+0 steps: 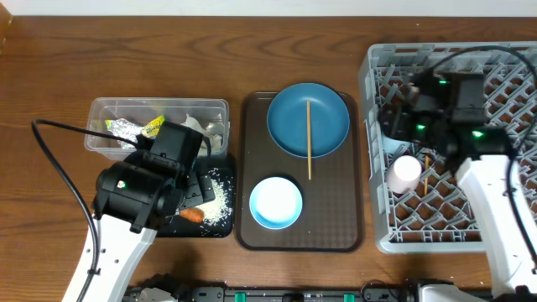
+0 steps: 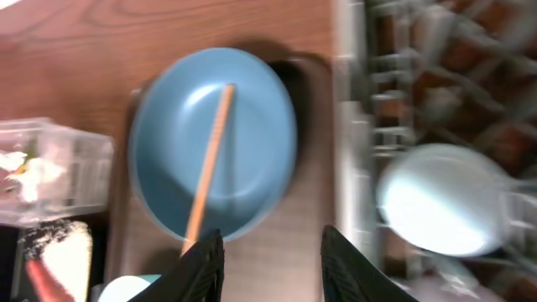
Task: Sort waste into correct bins and load items into the dishwasher rack
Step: 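Lower the chopsticks into the rack with the right gripper, then return the right gripper to the blue plate and grasp the second chopstick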
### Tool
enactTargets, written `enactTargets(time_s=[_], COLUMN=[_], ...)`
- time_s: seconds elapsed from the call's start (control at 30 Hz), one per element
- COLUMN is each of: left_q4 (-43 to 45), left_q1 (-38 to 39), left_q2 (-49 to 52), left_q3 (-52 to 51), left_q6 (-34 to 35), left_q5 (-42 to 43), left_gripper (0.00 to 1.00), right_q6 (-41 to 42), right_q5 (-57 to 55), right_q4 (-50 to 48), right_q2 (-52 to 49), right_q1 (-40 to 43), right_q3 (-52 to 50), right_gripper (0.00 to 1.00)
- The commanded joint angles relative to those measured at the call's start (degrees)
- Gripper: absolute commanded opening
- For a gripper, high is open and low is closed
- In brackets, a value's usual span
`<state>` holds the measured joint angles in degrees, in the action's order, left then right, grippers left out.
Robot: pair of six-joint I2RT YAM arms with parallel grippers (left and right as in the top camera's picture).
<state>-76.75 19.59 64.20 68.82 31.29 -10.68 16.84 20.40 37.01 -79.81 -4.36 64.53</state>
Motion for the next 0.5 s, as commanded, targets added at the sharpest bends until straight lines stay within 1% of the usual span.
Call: enactTargets(time_s=[0.0, 0.23, 0.33, 0.47], left_q4=[-0.4, -0.3, -0.3, -0.3], left_q1=[-0.3, -0.3, -0.3, -0.3], left_q2=[0.2, 0.2, 0.2, 0.2], left_q3=[-0.4, -0.4, -0.4, -0.4], left_q6=[-0.2, -0.2, -0.2, -0.2], left_q5=[-0.3, -0.3, -0.3, -0.3], left_gripper=[1.0, 1.0, 1.0, 1.0], right_q6=[5.7, 10.3, 12.2, 12.6], right_q5=[-4.2, -15.2, -18.7, -20.0], right_q4=[-1.4, -5.1, -6.6, -9.7], right_q2=[-1.6, -7.1, -10.2, -15.1], right_q1=[-5.4, -16.1, -19.1, -22.3], right_q3=[0.9, 0.9, 0.9, 0.9], right_gripper=[0.38, 0.38, 0.38, 0.4])
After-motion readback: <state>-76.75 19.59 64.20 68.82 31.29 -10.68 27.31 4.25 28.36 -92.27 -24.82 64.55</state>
